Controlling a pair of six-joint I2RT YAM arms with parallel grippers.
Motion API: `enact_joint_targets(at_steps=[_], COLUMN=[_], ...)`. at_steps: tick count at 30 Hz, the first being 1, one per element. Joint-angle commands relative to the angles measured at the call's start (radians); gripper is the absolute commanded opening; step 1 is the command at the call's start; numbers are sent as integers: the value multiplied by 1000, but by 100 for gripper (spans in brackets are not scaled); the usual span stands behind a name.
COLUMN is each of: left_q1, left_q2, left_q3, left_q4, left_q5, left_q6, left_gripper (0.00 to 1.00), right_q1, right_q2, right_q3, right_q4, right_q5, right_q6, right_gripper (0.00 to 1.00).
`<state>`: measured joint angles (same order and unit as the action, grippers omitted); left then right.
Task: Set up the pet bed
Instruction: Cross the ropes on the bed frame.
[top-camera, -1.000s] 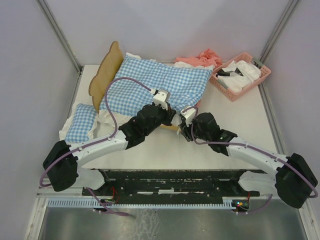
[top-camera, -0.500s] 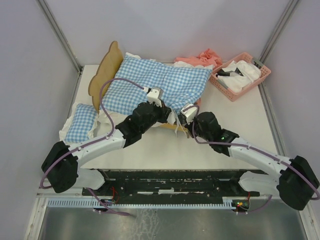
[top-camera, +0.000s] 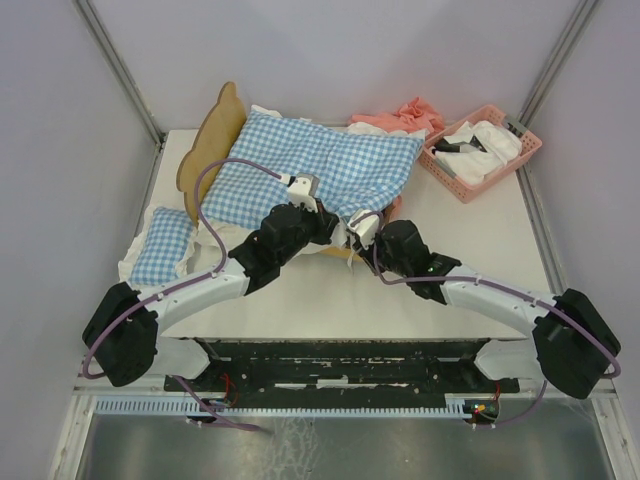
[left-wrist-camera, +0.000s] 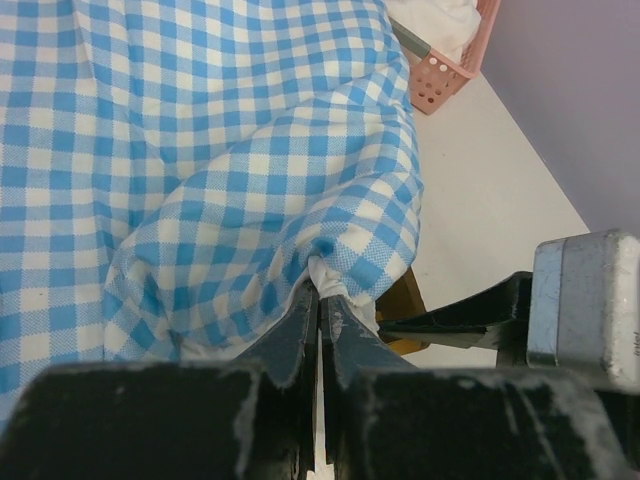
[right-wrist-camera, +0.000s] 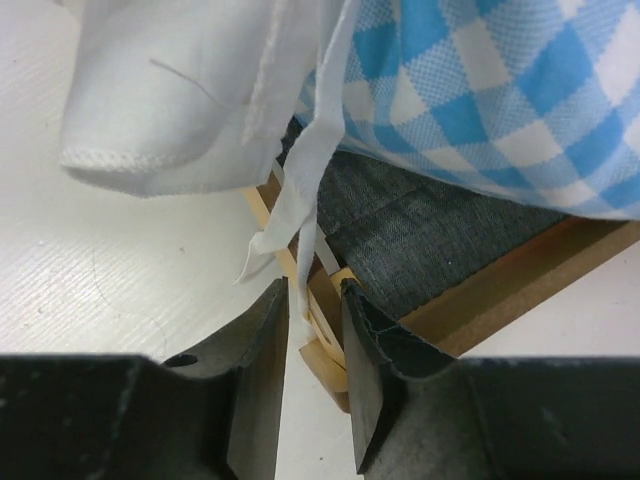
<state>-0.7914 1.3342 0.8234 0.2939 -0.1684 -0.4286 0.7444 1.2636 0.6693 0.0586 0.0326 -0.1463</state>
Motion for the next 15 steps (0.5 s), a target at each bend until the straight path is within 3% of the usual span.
enact_joint_targets(at_steps=[1,5,6,8,9,15], left_q1=[19,20,21,24,25,35], left_q2=[-32,-29,-29,-28,-26,-4], left_q3=[2,0,-2,-3,-4,-21], left_q4=[72,76,77,79,79,69], left_q5=[-1,5,4,4,3,-47], left_q6=[-30,-34,-35,-35,-34,-4], left_gripper=[3,3,3,3,3,3], right_q1=[-2,-1,0,0,0,0], right_q2=[40,56,57,55,51,-69], right_q3=[47,44,43,39,42,101], right_q4=[37,44,49,63,60,-67], right_q5=[-47,-41,-30,-6,3,1], right_q6=[-38,-52,-55,-62,-64,-10], right_gripper=[38,38,31,5,2,2])
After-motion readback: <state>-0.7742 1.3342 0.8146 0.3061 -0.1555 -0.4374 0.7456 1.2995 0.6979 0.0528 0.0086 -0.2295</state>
